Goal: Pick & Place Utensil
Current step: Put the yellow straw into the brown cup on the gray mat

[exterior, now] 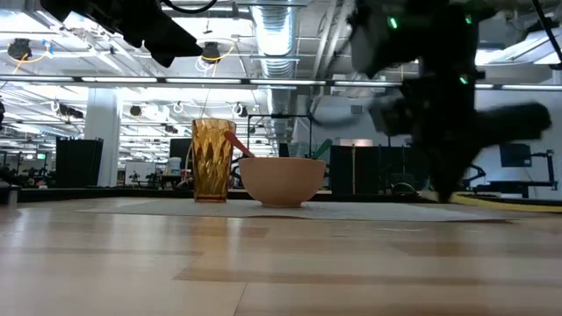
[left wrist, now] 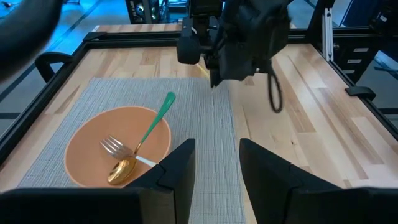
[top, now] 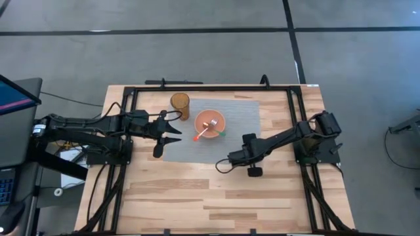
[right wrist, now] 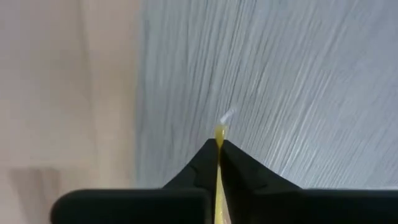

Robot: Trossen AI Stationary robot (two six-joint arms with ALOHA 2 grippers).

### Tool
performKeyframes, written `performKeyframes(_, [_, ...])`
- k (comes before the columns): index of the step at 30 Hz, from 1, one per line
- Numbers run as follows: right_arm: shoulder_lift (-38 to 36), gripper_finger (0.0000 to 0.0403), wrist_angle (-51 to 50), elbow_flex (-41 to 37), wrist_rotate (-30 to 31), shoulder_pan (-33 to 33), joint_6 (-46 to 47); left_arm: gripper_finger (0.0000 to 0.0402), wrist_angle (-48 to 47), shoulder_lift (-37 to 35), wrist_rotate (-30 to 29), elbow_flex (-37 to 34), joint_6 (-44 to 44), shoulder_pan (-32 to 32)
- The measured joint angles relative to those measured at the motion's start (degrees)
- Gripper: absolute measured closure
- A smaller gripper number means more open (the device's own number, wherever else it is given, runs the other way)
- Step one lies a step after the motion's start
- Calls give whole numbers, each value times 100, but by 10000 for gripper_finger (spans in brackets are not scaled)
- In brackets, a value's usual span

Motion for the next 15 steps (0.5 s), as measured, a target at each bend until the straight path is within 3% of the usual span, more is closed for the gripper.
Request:
performKeyframes(10, [-6, 397, 6, 1340, -2, 14, 165, 275, 0, 2, 0, 0, 0, 0])
performKeyframes(15, [-6, 400, 180, 2180, 104, 6, -197, 275, 12, 0, -1, 0, 30, 0])
